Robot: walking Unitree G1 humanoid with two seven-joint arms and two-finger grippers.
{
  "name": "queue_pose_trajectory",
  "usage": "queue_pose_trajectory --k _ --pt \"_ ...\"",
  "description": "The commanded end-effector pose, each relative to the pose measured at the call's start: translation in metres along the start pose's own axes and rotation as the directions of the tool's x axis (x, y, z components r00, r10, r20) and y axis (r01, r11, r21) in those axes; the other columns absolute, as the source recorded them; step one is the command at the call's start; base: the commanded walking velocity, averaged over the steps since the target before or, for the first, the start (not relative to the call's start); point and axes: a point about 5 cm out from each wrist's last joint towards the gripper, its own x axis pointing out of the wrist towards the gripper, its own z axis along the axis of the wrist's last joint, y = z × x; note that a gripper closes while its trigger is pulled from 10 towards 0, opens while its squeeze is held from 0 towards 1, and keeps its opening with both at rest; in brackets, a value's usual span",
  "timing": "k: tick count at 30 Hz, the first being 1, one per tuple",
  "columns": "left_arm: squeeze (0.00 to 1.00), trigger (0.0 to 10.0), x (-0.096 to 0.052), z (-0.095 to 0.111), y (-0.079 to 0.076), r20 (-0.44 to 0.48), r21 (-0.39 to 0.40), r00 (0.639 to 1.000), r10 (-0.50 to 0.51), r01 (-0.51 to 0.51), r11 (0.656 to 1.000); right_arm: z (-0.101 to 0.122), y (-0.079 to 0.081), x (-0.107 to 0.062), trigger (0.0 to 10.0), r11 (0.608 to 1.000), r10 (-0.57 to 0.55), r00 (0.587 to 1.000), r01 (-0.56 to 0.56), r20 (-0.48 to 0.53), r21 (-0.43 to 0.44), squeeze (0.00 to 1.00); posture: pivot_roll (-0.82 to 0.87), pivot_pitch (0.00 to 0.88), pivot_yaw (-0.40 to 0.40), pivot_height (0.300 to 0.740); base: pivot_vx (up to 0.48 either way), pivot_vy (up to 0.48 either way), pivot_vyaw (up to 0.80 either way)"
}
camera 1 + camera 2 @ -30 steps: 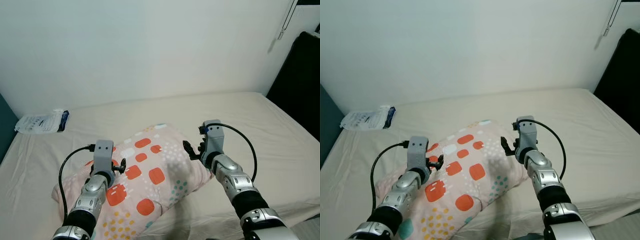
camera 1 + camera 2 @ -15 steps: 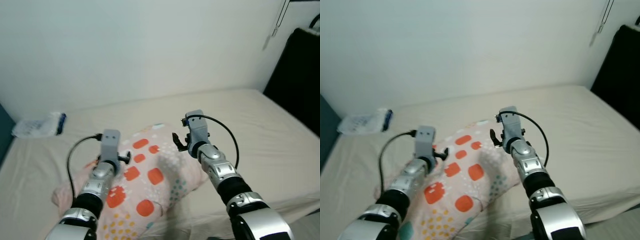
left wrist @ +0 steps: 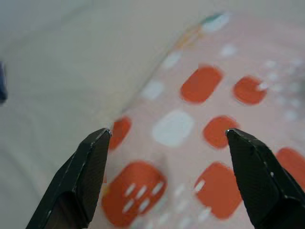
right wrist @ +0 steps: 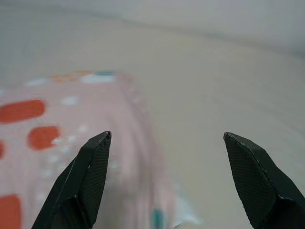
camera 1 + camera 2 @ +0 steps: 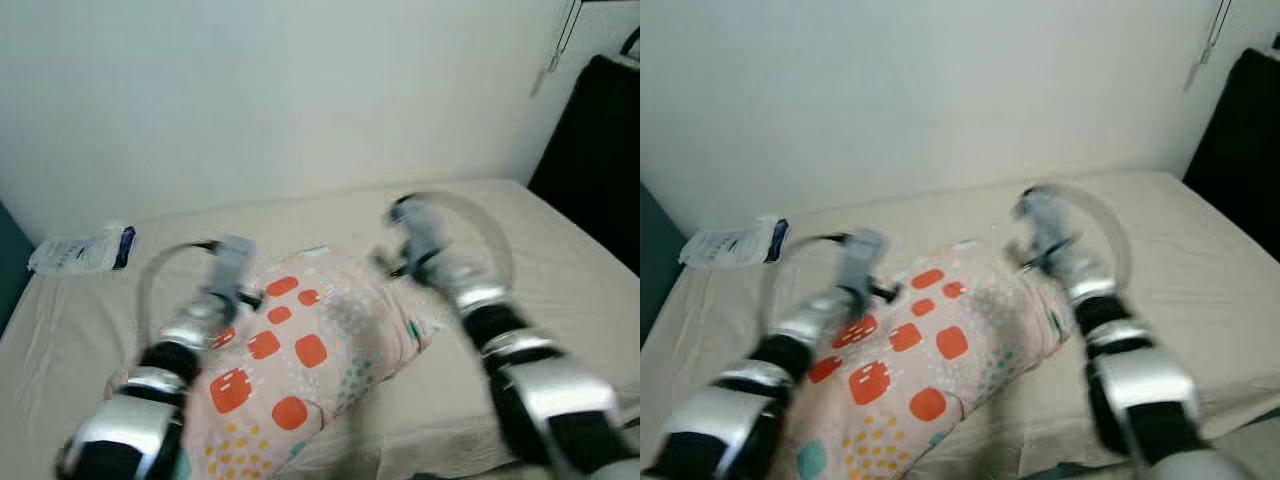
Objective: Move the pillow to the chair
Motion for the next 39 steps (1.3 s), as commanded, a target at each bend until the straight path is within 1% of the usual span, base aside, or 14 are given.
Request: queue_pose_trajectory --k 1,4,8,11,14,15,19,20,25,27,32,33,37,39 --pt "0.0 10.0 0.002 -0.011 -0.015 -0.013 -0.022 0.998 -0.054 0.053 0.998 -0.03 0.038 0.005 10.0 0.993 0.113 0.991 -0.11 -0.073 0.05 0.0 0.05 0.0 0.014 0.74 0.0 0.0 0.0" --pt "0.0 10.0 -0.005 -0.034 -0.018 -0.044 -0.199 0.997 -0.065 0.055 0.979 -0.053 0.064 0.003 10.0 0.957 0.173 0.985 -0.163 -0.022 0.242 0.0 0.05 0.0 0.029 0.74 0.0 0.0 0.0" --pt "0.0 10.0 -0.012 -0.055 -0.03 -0.058 -0.228 0.994 -0.098 0.082 0.97 -0.065 0.073 -0.001 10.0 0.898 0.235 0.972 -0.213 -0.01 0.386 0.0 0.08 0.0 0.017 0.74 0.0 0.0 0.0" --pt "0.0 10.0 -0.014 -0.069 -0.036 -0.105 -0.261 0.99 -0.097 0.066 0.963 -0.068 0.091 -0.003 10.0 0.892 0.369 0.929 -0.352 -0.008 0.283 0.0 0.07 0.0 0.038 0.74 0.0 0.0 0.0" --pt "0.0 10.0 -0.005 -0.045 -0.044 -0.017 -0.195 0.994 -0.109 0.104 0.975 -0.031 0.096 0.002 10.0 0.853 0.417 0.902 -0.43 0.109 0.297 0.0 0.08 0.0 0.029 0.74 0.0 0.0 0.0" --pt "0.0 10.0 -0.002 -0.03 -0.039 0.04 -0.224 0.998 -0.057 0.065 0.972 -0.017 0.086 0.005 10.0 0.834 0.341 0.926 -0.378 0.163 0.402 0.0 0.08 0.0 0.026 0.74 0.0 0.0 0.0" --pt "0.0 10.0 -0.001 -0.019 -0.031 0.086 -0.286 0.996 0.015 0.01 0.958 -0.008 0.075 0.007 10.0 0.793 0.243 0.951 -0.31 0.193 0.525 0.0 0.08 0.0 0.025 0.74 0.0 0.0 0.0" --pt "0.0 10.0 -0.005 -0.031 -0.031 0.043 -0.292 0.999 0.023 -0.009 0.956 -0.024 0.078 0.005 10.0 0.843 0.277 0.949 -0.315 0.15 0.436 0.0 0.09 0.0 0.008 0.74 0.0 0.0 0.0" --pt "0.0 10.0 -0.015 -0.066 -0.038 -0.068 -0.199 0.997 -0.021 0.007 0.98 -0.055 0.089 -0.001 10.0 0.891 0.361 0.931 -0.364 0.062 0.27 0.0 0.09 0.0 0.003 0.74 0.0 0.0 0.0" --pt "0.0 10.0 -0.028 -0.097 -0.035 -0.188 -0.148 0.982 -0.004 -0.024 0.989 -0.047 0.079 0.0 10.0 0.877 0.336 0.935 -0.354 0.112 0.325 0.0 0.09 0.0 0.005 0.74 0.0 0.0 0.0" --pt "0.0 10.0 -0.033 -0.106 -0.031 -0.203 -0.138 0.979 0.021 -0.05 0.989 -0.036 0.057 0.002 10.0 0.866 0.212 0.966 -0.257 0.151 0.429 0.0 0.1 0.0 -0.005 0.74 0.0 0.0 0.0" --pt "0.0 10.0 -0.033 -0.106 -0.038 -0.161 -0.171 0.986 0.044 -0.072 0.983 -0.039 0.046 0.001 10.0 0.784 0.134 0.98 -0.195 0.146 0.59 0.0 0.08 0.0 -0.01 0.74 0.0 0.0 0.0" --pt "0.0 10.0 -0.033 -0.105 -0.043 -0.133 -0.195 0.99 0.054 -0.079 0.978 -0.044 0.047 0.0 10.0 0.757 0.121 0.983 -0.183 0.141 0.627 0.0 0.08 0.0 -0.009 0.74 0.0 0.0 0.0" --pt "0.0 10.0 -0.03 -0.102 -0.049 -0.102 -0.26 0.992 0.068 -0.092 0.961 -0.057 0.058 -0.003 10.0 0.785 0.133 0.986 -0.167 0.102 0.597 0.0 0.08 0.0 -0.011 0.74 0.0 0.0 0.0"
